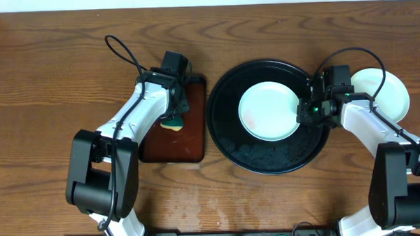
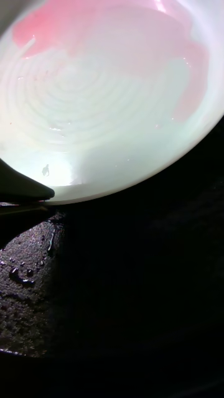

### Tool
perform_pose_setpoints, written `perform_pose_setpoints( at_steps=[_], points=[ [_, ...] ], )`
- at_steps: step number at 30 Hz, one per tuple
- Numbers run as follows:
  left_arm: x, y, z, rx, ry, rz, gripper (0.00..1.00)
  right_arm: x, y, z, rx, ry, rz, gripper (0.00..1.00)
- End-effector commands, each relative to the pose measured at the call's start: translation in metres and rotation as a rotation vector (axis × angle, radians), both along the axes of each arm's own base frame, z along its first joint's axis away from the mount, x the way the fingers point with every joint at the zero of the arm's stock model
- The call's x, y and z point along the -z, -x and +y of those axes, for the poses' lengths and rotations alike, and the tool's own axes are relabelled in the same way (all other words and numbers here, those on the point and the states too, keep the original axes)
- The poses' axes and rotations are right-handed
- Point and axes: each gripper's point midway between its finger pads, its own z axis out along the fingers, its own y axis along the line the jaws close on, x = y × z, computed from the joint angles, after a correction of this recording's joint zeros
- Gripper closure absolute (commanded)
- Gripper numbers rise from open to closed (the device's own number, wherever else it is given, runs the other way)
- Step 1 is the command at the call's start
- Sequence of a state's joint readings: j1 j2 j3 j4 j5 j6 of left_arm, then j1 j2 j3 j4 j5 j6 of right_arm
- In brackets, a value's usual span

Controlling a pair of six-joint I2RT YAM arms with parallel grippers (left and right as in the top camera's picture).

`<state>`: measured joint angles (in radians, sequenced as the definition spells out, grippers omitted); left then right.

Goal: Clean dirty plates on tray and stack at the side
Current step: 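Lift the second mint plate by its rim with right gripper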

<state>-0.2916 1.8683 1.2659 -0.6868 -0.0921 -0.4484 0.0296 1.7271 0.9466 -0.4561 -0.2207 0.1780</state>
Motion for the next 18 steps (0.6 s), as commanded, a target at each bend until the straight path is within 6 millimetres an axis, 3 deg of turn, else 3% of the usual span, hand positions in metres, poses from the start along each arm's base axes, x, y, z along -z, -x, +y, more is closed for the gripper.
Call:
perform_pose_setpoints(
  at_steps=[1, 7, 13, 16, 18],
  points=[
    [0.0028, 0.0014, 0.0011, 0.004, -0.004, 0.008, 0.92, -0.0058, 0.0003, 0.0063, -0.037, -0.005, -0.02, 0.99],
    [0.0027, 0.0014, 0.0012, 0.004, -0.004, 0.008, 0.92, -0.005, 0.0011, 0.0061, -0.037, -0.005, -0.018, 0.9],
    [0.0024, -0.0003, 0.0006, 0.004, -0.002, 0.001, 0.92, -0.004, 0.0024, 0.0062, -0.036, -0.005, -0.014, 0.99],
    [0.0021, -0.0019, 0.0002, 0.004, 0.0, -0.006, 0.92, -0.0026, 0.004, 0.006, -0.036, -0.005, -0.009, 0.89],
    [0.002, -0.002, 0.0001, 0.004, 0.0, -0.006, 0.92, -0.0007, 0.006, 0.0059, -0.036, -0.005, -0.004, 0.9]
  ],
)
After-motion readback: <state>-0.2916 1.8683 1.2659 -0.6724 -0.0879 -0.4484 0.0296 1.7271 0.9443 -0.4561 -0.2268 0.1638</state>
